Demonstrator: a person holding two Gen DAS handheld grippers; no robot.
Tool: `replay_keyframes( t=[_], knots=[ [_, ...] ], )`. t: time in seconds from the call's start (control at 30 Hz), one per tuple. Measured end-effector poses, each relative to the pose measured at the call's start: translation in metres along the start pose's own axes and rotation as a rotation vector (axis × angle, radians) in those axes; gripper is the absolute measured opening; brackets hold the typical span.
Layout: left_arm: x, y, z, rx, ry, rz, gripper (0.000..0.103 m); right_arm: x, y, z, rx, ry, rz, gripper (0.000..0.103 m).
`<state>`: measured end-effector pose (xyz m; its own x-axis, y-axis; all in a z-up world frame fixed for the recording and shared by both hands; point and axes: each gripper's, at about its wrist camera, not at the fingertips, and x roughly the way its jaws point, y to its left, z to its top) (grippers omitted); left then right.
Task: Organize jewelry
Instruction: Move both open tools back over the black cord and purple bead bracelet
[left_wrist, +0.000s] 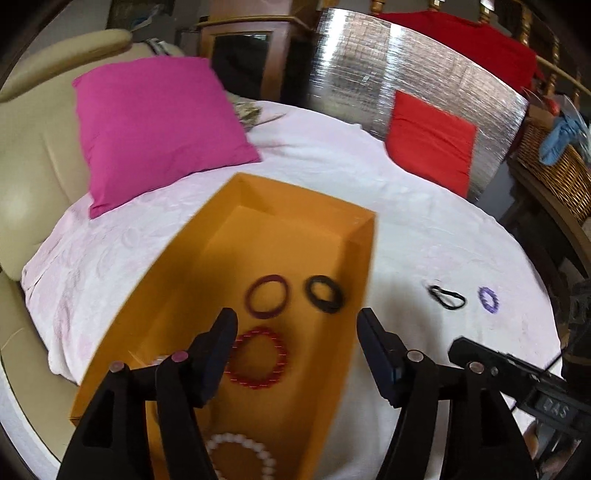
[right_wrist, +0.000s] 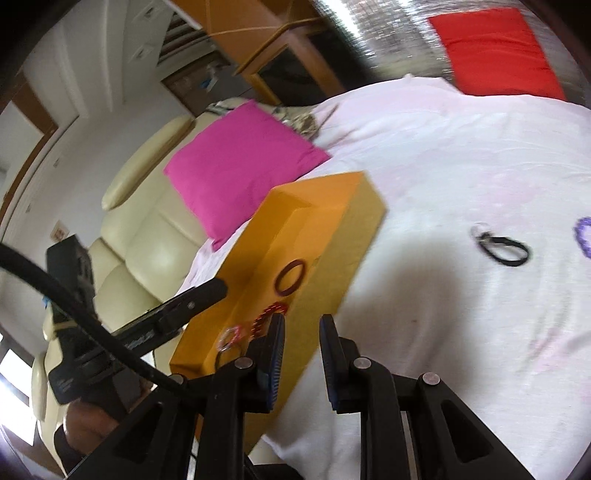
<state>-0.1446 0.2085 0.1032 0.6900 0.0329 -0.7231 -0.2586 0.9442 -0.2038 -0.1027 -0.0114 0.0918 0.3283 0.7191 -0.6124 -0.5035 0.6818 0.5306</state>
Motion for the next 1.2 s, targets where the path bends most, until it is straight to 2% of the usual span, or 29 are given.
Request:
replay_keyframes(
  t=[0.13, 0.23, 0.3, 0.33, 0.37, 0.6, 0.7, 0.8, 1.03, 1.2],
  knots=[
    [-0.002, -0.027, 0.001, 0.037, -0.004, -0.011, 0.069, -0.016, -0.019, 0.007, 0.045, -0.024, -0.051, 0.021],
    [-0.007, -0.046, 0.005, 0.059, -0.031, 0.019, 0.076, -0.031, -0.035, 0.013, 0.081, -0.045, -0.113, 0.023],
    [-0.012, -0.058, 0.007, 0.071, -0.064, 0.043, 0.080, -0.045, -0.047, 0.018, 0.106, -0.066, -0.173, 0.035],
    [-0.016, -0.066, 0.009, 0.081, -0.083, 0.051, 0.081, -0.050, -0.052, 0.021, 0.117, -0.076, -0.199, 0.047],
    [-0.020, -0.072, 0.010, 0.093, -0.098, 0.053, 0.081, -0.059, -0.059, 0.022, 0.131, -0.097, -0.232, 0.049],
    [-0.034, -0.112, 0.016, 0.155, -0.177, 0.038, 0.085, -0.126, -0.097, 0.025, 0.212, -0.210, -0.403, 0.049],
    [-0.033, -0.132, 0.017, 0.200, -0.199, 0.023, 0.086, -0.156, -0.113, 0.022, 0.238, -0.259, -0.454, 0.049],
    [-0.027, -0.151, 0.016, 0.230, -0.202, -0.004, 0.086, -0.179, -0.133, 0.018, 0.310, -0.300, -0.468, 0.049],
    [0.001, -0.184, 0.010, 0.280, -0.181, -0.046, 0.086, -0.188, -0.160, 0.023, 0.354, -0.303, -0.507, 0.049],
    [0.023, -0.185, 0.006, 0.266, -0.151, -0.081, 0.086, -0.176, -0.169, 0.025, 0.363, -0.271, -0.523, 0.049]
  ],
)
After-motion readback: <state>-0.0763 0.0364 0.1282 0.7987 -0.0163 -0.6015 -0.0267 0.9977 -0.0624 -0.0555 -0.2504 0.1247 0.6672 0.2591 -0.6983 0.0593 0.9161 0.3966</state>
